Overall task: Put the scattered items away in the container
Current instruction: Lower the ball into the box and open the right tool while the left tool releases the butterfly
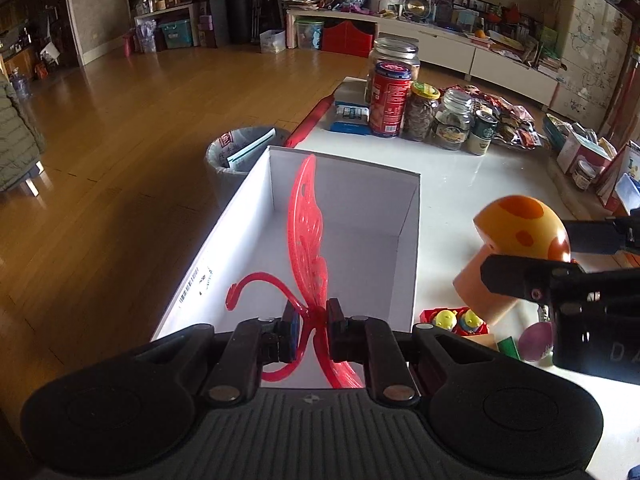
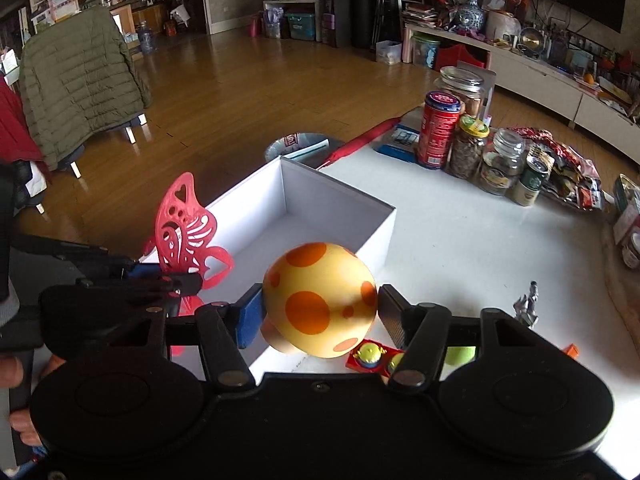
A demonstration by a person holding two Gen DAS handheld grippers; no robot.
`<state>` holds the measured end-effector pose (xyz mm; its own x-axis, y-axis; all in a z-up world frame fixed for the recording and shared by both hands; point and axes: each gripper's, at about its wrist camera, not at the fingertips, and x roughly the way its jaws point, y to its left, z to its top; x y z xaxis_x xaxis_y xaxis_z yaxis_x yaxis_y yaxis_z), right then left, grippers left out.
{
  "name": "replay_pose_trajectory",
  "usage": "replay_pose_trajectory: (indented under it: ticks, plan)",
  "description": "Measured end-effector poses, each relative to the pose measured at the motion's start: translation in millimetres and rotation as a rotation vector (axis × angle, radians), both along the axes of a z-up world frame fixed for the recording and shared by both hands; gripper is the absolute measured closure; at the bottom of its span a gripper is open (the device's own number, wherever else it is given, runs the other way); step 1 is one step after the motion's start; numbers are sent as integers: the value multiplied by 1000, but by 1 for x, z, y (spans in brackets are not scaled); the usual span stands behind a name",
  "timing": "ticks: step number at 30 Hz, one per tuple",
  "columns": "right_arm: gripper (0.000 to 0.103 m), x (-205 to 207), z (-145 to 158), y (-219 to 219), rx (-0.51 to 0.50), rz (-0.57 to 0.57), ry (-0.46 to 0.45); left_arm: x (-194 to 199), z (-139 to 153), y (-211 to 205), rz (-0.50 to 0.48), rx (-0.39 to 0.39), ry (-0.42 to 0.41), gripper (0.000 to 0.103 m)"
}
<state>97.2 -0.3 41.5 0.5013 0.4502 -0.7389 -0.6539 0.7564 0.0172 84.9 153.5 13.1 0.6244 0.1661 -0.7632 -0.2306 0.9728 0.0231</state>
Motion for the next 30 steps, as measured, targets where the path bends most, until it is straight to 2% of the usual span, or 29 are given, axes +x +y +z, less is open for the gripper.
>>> replay_pose_trajectory:
  ticks: [5, 9, 16, 20, 30]
  plan:
    - [44, 17, -6, 26, -23, 30, -5, 6, -11, 11, 43, -23, 10, 90]
    - [44, 32, -9, 42, -38, 38, -9, 4, -18, 16, 72, -8, 8, 90]
    - [44, 60, -17, 61, -78, 46, -5, -5, -21, 19, 88, -17, 12, 89]
    - [44, 70, -29, 69, -107, 52, 20, -2, -23, 23, 105, -28, 18, 89]
    - [44, 74, -72, 88, -164, 93, 113, 19, -50, 26, 124, -57, 83, 89]
